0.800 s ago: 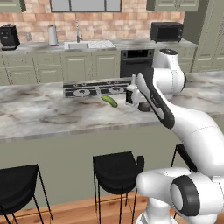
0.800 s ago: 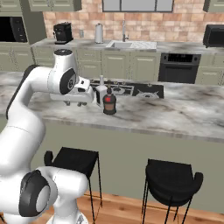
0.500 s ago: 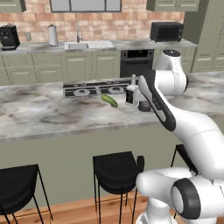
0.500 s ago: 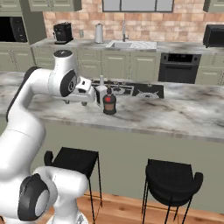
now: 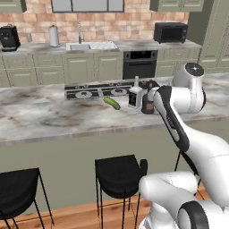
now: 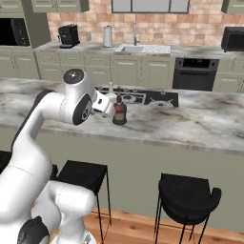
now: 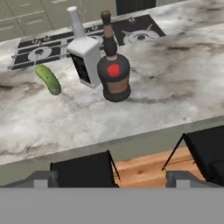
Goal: Place the liquors on the top shelf of the fridge to keep them out of children's reach, and place the cucumber on lower shelves for easy access.
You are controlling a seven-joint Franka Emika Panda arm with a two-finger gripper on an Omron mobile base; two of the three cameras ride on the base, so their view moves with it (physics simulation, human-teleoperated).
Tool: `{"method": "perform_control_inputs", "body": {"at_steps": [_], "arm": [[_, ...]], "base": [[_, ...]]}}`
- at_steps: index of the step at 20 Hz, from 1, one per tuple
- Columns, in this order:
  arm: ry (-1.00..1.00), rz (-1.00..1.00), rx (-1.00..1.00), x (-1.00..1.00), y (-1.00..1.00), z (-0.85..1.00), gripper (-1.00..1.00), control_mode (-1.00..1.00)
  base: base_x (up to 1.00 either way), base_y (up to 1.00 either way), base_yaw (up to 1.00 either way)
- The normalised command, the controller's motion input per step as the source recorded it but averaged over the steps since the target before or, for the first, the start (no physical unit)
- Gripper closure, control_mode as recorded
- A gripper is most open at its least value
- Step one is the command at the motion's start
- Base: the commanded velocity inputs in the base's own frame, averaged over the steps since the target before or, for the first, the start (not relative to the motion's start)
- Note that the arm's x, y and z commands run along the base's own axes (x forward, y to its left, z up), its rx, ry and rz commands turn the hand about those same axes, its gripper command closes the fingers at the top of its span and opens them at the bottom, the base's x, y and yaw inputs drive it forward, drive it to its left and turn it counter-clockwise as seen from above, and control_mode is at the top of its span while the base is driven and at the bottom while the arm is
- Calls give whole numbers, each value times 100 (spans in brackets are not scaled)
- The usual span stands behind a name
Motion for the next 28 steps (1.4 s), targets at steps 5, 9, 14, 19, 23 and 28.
{"method": "perform_control_inputs", "body": {"at_steps": [5, 9, 14, 19, 23, 28], "arm": [[-17, -10, 5, 2, -34, 0, -100, -100], [-1, 0, 0, 17, -10, 0, -100, -100], [6, 0, 0, 37, -9, 0, -100, -100], [5, 1, 0, 37, -1, 1, -100, -100], [-4, 11, 0, 14, 0, 16, -100, -100], [-2, 18, -3, 15, 0, 8, -100, -100]], "base": [[0, 0, 0], [0, 0, 0], [0, 0, 0], [0, 0, 0], [0, 0, 0], [0, 0, 0]]}}
